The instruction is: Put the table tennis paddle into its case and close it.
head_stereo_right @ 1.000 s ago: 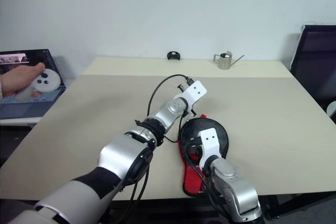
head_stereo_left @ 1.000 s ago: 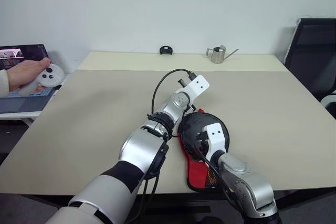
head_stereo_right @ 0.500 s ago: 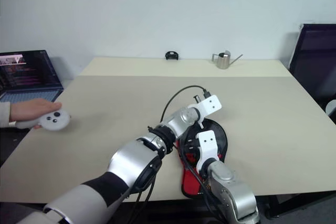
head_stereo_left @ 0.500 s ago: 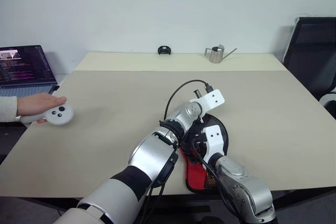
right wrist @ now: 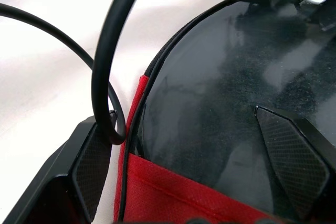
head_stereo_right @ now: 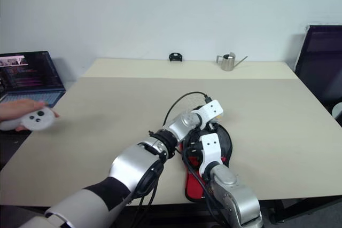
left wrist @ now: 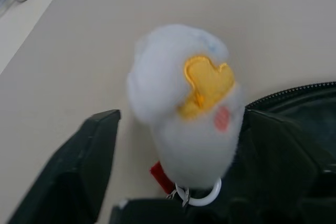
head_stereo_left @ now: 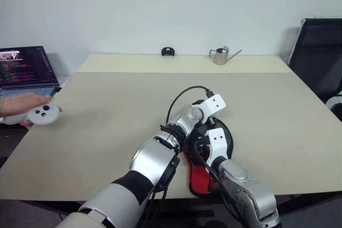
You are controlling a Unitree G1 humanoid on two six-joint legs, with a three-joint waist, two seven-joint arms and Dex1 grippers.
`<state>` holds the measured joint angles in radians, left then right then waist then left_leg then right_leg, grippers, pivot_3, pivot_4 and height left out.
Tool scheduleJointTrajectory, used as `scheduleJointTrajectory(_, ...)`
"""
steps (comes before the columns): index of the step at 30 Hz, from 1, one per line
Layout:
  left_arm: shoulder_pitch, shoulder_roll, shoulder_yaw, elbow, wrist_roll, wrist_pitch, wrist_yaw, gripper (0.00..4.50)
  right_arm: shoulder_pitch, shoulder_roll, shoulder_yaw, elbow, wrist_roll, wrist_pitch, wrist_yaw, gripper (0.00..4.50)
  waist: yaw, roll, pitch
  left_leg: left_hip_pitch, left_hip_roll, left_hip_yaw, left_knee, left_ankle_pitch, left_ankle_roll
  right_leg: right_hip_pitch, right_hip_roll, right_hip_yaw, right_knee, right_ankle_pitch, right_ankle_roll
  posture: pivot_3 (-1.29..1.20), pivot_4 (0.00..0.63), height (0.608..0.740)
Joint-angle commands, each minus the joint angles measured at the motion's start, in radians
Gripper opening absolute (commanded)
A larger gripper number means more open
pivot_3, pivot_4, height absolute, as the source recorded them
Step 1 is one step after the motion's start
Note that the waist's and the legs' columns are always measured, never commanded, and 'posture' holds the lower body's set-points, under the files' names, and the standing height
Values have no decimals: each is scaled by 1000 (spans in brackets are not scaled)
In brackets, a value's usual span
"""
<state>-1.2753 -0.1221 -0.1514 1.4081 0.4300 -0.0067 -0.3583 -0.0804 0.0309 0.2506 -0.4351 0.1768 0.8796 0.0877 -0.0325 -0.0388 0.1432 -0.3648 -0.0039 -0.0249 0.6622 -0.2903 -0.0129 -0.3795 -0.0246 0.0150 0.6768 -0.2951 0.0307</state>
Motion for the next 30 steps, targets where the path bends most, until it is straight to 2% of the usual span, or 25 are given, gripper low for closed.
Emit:
scheduleJointTrajectory(1,-29,22,20,-29,-22,-29,11,4471,34,-8,18,145,10,80,17,4500,-1,0,0,0,0,0,0,0,0,0,0,0,0,0,0,0,150,740)
scheduleJointTrajectory(6,-59,83,74,-39,-71,-51,23,4471,-28,-27,-10,199,13,66,47,4500,-8,0,0,2,1,0,0,0,0,0,0,0,2,0,0,0,150,740)
scheduleJointTrajectory(12,-82,249,178,-71,-189,-95,-71,4471,-95,-47,-51,262,14,48,85,4500,-12,0,0,2,1,0,0,0,-1,0,1,0,3,0,0,0,150,740)
scheduleJointTrajectory(19,20,454,183,-130,-228,-136,-216,4471,-92,-133,-96,253,47,57,173,4500,-1,0,0,2,1,-1,0,0,-1,1,-1,-1,2,3,-4,0,150,740)
scheduleJointTrajectory(24,133,499,224,-258,-349,-142,-458,4471,-93,-248,-137,211,98,60,266,4500,19,0,1,1,-2,-2,1,0,-1,1,-4,-4,1,3,-5,0,150,740)
scheduleJointTrajectory(27,228,505,225,-390,-409,-186,-551,4471,-100,-331,-160,166,148,50,349,4500,32,0,2,-2,-3,-2,1,0,-1,1,-6,-4,-2,3,-5,0,150,740)
scheduleJointTrajectory(30,325,497,221,-573,-489,-111,-653,4471,-108,-417,-178,78,209,52,437,4500,33,1,3,-5,-4,-2,1,0,0,0,-8,-5,-4,3,-5,0,150,740)
